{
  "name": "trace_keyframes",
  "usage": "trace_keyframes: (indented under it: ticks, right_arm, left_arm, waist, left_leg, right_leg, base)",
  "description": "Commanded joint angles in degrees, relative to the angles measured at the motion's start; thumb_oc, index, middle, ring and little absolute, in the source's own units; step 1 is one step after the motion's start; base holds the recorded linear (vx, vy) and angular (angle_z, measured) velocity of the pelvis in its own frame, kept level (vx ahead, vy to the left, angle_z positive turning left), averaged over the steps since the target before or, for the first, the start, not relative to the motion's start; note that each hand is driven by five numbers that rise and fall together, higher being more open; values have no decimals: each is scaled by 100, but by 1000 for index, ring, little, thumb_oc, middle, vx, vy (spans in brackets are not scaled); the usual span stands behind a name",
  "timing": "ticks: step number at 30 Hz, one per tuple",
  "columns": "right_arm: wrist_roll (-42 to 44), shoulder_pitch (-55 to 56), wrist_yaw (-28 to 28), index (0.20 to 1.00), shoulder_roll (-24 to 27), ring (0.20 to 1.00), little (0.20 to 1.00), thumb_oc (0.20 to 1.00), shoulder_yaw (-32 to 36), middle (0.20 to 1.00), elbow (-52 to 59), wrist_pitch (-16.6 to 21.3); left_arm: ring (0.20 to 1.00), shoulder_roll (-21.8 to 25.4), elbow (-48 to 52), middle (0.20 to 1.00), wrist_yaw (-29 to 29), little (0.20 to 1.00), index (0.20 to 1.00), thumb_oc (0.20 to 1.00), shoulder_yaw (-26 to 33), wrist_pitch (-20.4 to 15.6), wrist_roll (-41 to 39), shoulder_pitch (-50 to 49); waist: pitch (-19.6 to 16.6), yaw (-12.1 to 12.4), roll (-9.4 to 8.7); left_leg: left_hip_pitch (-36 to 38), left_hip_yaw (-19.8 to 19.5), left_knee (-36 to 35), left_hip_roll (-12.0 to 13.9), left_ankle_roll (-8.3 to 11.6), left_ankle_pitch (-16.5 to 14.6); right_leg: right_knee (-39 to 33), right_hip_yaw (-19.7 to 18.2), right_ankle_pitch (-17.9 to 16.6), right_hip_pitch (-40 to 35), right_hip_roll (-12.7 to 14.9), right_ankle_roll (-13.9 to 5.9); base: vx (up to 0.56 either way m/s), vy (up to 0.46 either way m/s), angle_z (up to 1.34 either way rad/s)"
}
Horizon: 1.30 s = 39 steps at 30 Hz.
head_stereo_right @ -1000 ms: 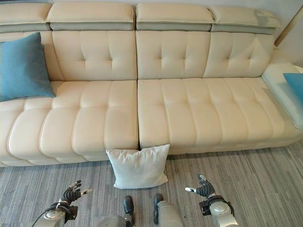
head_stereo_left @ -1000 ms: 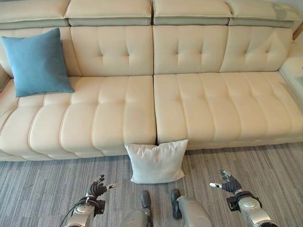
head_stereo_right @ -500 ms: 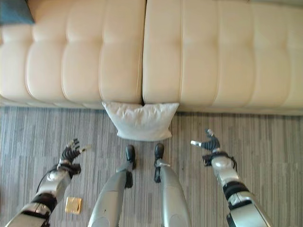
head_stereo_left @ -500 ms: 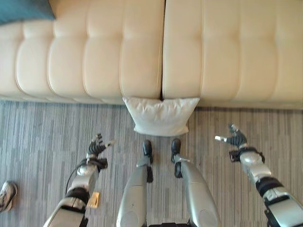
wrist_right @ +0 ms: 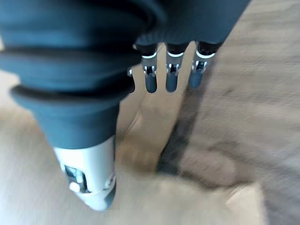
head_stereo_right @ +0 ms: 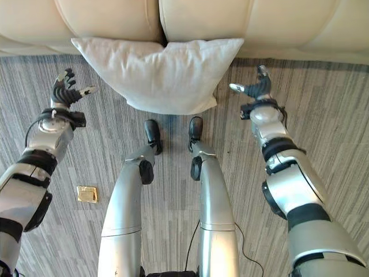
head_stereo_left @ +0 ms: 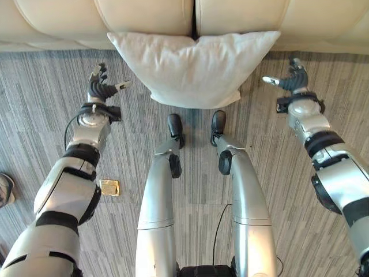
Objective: Pick up all the scattered cushions and arrange them neatly on the sofa.
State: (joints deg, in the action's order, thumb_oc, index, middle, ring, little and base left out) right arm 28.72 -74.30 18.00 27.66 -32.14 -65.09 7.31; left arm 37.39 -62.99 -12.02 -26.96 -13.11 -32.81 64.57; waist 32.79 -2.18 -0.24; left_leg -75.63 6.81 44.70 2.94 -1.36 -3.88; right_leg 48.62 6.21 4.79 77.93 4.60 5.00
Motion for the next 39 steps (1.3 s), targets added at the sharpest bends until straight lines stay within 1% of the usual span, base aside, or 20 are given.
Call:
trace_keyframes:
  ticks: [1, 2, 3, 4, 7, 8, 10, 14, 16, 18, 19, 22, 23, 28, 30, 33, 34, 35, 36, 39]
  right_arm:
    - [244, 231, 120, 1000, -406, 1000, 1000, 1000, -213, 1000, 158, 304]
    - [247, 107, 145, 1000, -507, 1000, 1000, 1000, -322, 1000, 324, 351]
    - [239, 44, 158, 272, -577, 272, 272, 272, -380, 272, 475, 400]
    - [437, -69, 143, 200, -690, 200, 200, 200, -351, 200, 867, 573]
    - [473, -42, 135, 200, -694, 200, 200, 200, -338, 200, 1026, 632]
    - [561, 16, 125, 200, -662, 200, 200, 200, -262, 200, 1404, 764]
    - [597, 309, 91, 200, -678, 200, 200, 200, -161, 200, 1973, 901]
    - [334, 894, 42, 200, -675, 200, 200, 200, -4, 200, 2557, 951]
    - [119, 1458, -21, 200, -626, 200, 200, 200, 195, 200, 2962, 967]
    - [-217, 2487, -220, 200, -501, 200, 200, 200, 486, 200, 3687, 946]
    - [-229, 2537, -216, 200, -499, 200, 200, 200, 488, 200, 3724, 932]
    - [-435, 3784, -570, 200, -480, 200, 200, 200, 821, 200, 4626, 948]
    - [-478, 4195, -686, 200, -484, 200, 200, 200, 944, 200, 4921, 937]
    - [-654, 5884, -1331, 200, -305, 200, 200, 200, 1459, 200, 6223, 963]
    - [-599, 6425, -1541, 200, -248, 200, 200, 200, 1655, 200, 6559, 948]
    - [-701, 6954, -1707, 200, -116, 200, 200, 200, 1885, 200, 6986, 915]
    - [-769, 7142, -1767, 200, -75, 200, 200, 200, 1979, 200, 7127, 890]
    - [-770, 7159, -1768, 200, -74, 200, 200, 200, 1979, 200, 7139, 884]
    - [-854, 7265, -1800, 200, -24, 200, 200, 200, 2032, 200, 7188, 828]
    - [-884, 7324, -1811, 200, -17, 200, 200, 200, 2061, 200, 7195, 774]
  left_arm:
    - [1000, -87, 14, 1000, -138, 1000, 1000, 1000, 39, -186, -132, -147]
    - [1000, -136, 137, 1000, -139, 1000, 1000, 1000, -42, -223, -137, -51]
    - [699, -186, 274, 699, -143, 699, 699, 699, -75, -255, -132, -13]
    - [200, -302, 664, 200, -199, 200, 200, 200, -119, -417, -197, 69]
    - [200, -363, 841, 200, -240, 200, 200, 200, -112, -461, -178, 16]
    - [200, -444, 1303, 200, -336, 200, 200, 200, -139, -566, -109, -24]
    - [200, -593, 1719, 200, -427, 200, 200, 200, -6, -644, -82, -277]
    - [200, -758, 2282, 200, -539, 200, 200, 200, 173, -664, 153, -746]
    - [200, -908, 2766, 200, -576, 200, 200, 200, 349, -698, 331, -1254]
    - [200, -1087, 3573, 200, -540, 200, 200, 200, 638, -710, 537, -2163]
    - [200, -1093, 3609, 200, -548, 200, 200, 200, 640, -696, 550, -2212]
    - [200, -1239, 4355, 200, -359, 200, 200, 200, 952, -669, 707, -3263]
    - [200, -1270, 4578, 200, -279, 200, 200, 200, 1018, -628, 792, -3601]
    - [200, -1185, 5399, 200, 116, 200, 200, 200, 1292, -500, 1421, -5093]
    - [200, -1120, 5643, 200, 265, 200, 200, 200, 1390, -454, 1536, -5617]
    - [200, -1100, 5918, 200, 449, 200, 200, 200, 1545, -411, 1537, -6196]
    - [200, -1076, 6069, 200, 539, 200, 200, 200, 1645, -373, 1517, -6479]
    - [200, -1075, 6081, 200, 541, 200, 200, 200, 1646, -368, 1516, -6496]
    - [200, -1054, 6182, 200, 585, 200, 200, 200, 1742, -335, 1526, -6707]
    - [200, -1061, 6223, 200, 626, 200, 200, 200, 1800, -282, 1504, -6871]
  waist:
    - [-711, 65, 206]
    - [-748, 95, 224]
    - [-786, 112, 244]
    - [-861, 142, 273]
    - [-892, 149, 281]
    - [-939, 156, 288]
    - [-1012, 143, 259]
    - [-1081, 109, 195]
    - [-1102, 90, 142]
    - [-1156, 64, 67]
    - [-1150, 65, 68]
    - [-1230, 15, -33]
    - [-1242, -13, -80]
    - [-1486, -94, -170]
    - [-1682, -131, -187]
    - [-1924, -167, -203]
    - [-2112, -165, -196]
    - [-2102, -164, -196]
    - [-2251, -162, -206]
    - [-2353, -132, -223]
  left_leg:
    - [-151, 74, 359, -136, 125, -625]
    - [-202, 58, 395, -167, 107, -630]
    - [-225, 58, 394, -190, 93, -634]
    - [-203, 36, 340, -236, 83, -628]
    - [-169, 32, 283, -260, 76, -608]
    - [-93, 24, 170, -286, 80, -575]
    - [97, 2, -78, -298, 97, -507]
    - [574, 1, -527, -274, 130, -436]
    - [1030, 4, -891, -235, 156, -391]
    - [1856, 22, -1382, -248, 195, -357]
    - [1914, 22, -1418, -250, 196, -345]
    - [2880, 64, -1914, -275, 216, -343]
    - [3209, 135, -2181, -311, 191, -146]
    - [4963, 191, -3106, -430, 252, -53]
    - [5473, 204, -3380, -427, 262, 9]
    - [6134, 244, -3738, -426, 291, 43]
    - [6398, 264, -3833, -445, 281, 27]
    - [6430, 264, -3848, -445, 281, 30]
    - [6672, 329, -3927, -458, 271, -15]
    - [6874, 367, -3936, -467, 253, -84]
  right_leg:
    - [-146, -279, 217, -8, -32, -740]
    - [-93, -274, 233, 54, -25, -738]
    - [-92, -270, 244, 80, -16, -738]
    - [-113, -281, 250, 72, -4, -738]
    - [-141, -279, 253, 50, -1, -736]
    - [-227, -291, 241, -21, 18, -741]
    - [-404, -296, 196, -190, 37, -761]
    - [-797, -277, 99, -636, 70, -820]
    - [-1118, -233, 25, -1087, 115, -891]
    - [-1575, -160, -105, -1848, 155, -991]
    - [-1606, -159, -115, -1904, 154, -993]
    - [-2091, -89, -269, -2786, 198, -1093]
    - [-2377, -49, -481, -3109, 217, -1078]
    - [-3246, 39, -626, -4812, 180, -1241]
    - [-3550, 37, -659, -5364, 151, -1262]
    - [-3951, 21, -680, -6023, 84, -1292]
    - [-4129, 19, -665, -6347, 61, -1307]
    - [-4147, 20, -669, -6380, 59, -1308]
    - [-4261, 23, -648, -6620, 43, -1332]
    - [-4332, -1, -627, -6831, 48, -1338]
  base:
    - [0, 0, 0]
    - [0, 0, 0]
    - [0, 0, 0]
    - [0, 0, 0]
    - [-1, 6, 3]
    - [-6, 22, 11]
    - [1, 41, 10]
    - [-12, 41, 2]
    - [-7, 53, -3]
    - [2, 53, 1]
    - [18, 31, 0]
    - [44, 55, -4]
    - [62, 46, -8]
    - [192, 38, -14]
    - [244, 35, -10]
    - [237, 33, -12]
    - [201, 39, -10]
    - [251, 65, -16]
    - [118, 37, -15]
    - [154, 59, -17]
